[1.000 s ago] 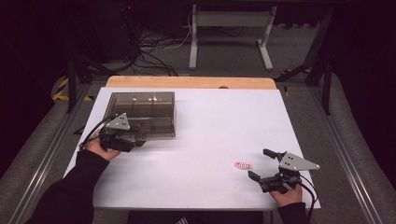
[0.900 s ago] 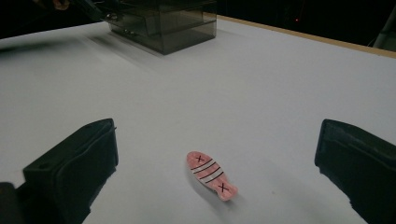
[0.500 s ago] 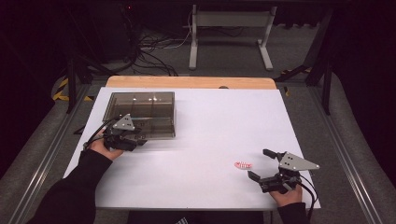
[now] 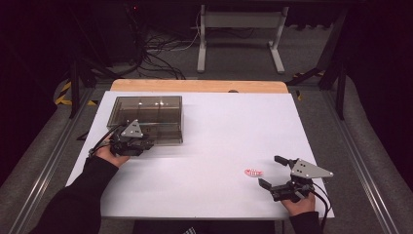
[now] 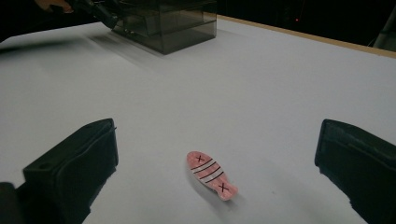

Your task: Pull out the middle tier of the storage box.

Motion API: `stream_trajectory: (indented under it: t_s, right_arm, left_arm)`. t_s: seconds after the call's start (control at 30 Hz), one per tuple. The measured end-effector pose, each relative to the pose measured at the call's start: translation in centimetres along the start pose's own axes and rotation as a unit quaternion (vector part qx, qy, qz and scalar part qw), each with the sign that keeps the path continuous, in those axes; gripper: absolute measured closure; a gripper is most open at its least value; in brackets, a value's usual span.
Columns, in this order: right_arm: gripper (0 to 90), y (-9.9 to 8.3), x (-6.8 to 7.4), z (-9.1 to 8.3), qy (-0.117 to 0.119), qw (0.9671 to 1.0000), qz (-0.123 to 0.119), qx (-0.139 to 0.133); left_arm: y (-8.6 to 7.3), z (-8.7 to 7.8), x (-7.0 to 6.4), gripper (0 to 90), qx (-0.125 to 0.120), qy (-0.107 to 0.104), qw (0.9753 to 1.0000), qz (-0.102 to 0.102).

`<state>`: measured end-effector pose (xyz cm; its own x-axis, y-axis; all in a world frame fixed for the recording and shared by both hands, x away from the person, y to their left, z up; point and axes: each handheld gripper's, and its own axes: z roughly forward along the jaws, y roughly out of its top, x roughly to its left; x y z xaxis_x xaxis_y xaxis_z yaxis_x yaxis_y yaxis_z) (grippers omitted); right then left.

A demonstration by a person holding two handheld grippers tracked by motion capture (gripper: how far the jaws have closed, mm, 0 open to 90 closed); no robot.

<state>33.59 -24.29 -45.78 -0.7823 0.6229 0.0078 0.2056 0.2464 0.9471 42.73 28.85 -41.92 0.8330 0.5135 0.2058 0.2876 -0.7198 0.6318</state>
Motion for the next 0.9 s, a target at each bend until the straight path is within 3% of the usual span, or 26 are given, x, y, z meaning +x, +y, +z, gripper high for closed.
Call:
stream_trajectory:
  t_s: [0.2,0.9]
  right_arm:
    - [0.0,0.0,0.0,0.0,0.0,1.0,0.0,0.0]
    - [0.0,0.0,0.0,0.0,0.001,1.0,0.0,0.0]
  left_arm:
    - [0.0,0.0,0.0,60.2,-0.001,0.0,1.0,0.008]
    - [-0.2,-0.9,-1.2,63.4,0.013,-0.03,0.9991,0.027]
